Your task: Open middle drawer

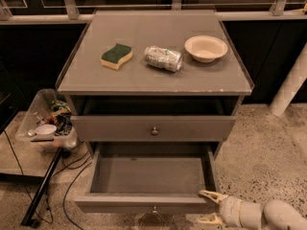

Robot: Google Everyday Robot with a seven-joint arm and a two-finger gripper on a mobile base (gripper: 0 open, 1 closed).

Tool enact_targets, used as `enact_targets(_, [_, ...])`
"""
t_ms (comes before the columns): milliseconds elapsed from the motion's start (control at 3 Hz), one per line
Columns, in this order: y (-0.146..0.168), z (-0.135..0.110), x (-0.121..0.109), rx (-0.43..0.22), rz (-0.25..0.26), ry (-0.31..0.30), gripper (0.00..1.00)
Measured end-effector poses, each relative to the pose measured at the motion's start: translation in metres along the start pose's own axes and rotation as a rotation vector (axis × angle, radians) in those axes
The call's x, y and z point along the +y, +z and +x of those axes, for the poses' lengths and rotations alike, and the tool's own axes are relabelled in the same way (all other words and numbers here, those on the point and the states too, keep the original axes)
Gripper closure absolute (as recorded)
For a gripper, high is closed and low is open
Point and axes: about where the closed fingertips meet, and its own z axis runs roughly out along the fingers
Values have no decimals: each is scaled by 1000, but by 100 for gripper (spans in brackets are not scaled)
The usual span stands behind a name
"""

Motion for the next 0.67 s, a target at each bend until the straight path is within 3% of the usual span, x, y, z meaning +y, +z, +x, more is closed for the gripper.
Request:
enact_targets(333, [0,0,0,0,0,0,0])
enact_targets(667, [0,0,0,0,0,0,0])
